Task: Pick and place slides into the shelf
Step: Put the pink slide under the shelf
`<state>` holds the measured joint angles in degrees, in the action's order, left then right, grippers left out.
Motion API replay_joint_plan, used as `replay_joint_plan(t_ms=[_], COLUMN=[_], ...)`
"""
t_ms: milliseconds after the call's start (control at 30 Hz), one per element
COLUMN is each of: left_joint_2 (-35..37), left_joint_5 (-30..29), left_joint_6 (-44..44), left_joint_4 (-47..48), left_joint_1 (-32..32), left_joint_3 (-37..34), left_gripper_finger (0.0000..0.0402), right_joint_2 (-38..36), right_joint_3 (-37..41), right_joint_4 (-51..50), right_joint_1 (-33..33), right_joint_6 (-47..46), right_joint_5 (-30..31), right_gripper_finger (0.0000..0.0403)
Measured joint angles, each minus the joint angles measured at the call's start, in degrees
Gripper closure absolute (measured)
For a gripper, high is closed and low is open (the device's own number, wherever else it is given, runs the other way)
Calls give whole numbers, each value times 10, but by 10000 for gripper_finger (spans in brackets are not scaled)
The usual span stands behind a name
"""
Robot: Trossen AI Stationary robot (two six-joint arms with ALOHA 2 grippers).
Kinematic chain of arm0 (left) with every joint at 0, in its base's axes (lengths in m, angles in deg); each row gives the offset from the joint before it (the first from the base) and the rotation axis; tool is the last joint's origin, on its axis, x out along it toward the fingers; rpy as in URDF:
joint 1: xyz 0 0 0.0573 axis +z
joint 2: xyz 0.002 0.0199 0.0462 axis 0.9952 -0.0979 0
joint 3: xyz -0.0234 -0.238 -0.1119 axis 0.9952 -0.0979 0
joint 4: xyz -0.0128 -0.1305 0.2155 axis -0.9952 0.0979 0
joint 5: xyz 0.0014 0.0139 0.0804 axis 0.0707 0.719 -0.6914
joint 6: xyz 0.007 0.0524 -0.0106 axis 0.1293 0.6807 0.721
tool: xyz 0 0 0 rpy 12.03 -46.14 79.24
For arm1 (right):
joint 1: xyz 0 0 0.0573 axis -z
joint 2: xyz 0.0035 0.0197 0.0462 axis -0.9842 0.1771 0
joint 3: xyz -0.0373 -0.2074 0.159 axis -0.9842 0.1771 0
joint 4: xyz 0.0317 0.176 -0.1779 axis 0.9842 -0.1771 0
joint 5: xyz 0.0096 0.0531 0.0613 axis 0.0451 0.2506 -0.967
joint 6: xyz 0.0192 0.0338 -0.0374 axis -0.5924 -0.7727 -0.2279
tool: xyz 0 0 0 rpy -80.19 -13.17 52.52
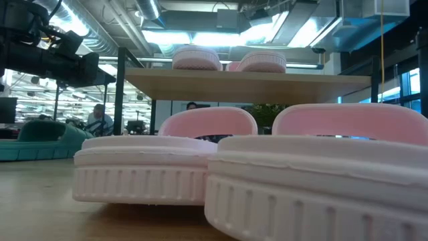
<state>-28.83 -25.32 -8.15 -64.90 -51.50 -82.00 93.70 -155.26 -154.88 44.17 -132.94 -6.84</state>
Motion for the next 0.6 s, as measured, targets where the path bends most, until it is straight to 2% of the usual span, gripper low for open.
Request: replay_joint_plan(t_ms=[133,367,600], left_joint_2=[0,0,0], left_joint_5=[0,0,0], left_joint_6=[0,19,19], left_joint_4=[0,-3,-5], left_joint_1=[0,0,0], left_joint_3=[0,0,0], left_gripper_finger=[243,243,243], right_joint_2=[31,79,118], right_joint_3=[0,0,0], right_joint_4=[-24,-71,-85], right_joint_1=[-3,-3,-3], right_joint_6=[-65,-212,-234], right_joint_5=[-4,-48,-73], right_gripper_finger=[106,106,106])
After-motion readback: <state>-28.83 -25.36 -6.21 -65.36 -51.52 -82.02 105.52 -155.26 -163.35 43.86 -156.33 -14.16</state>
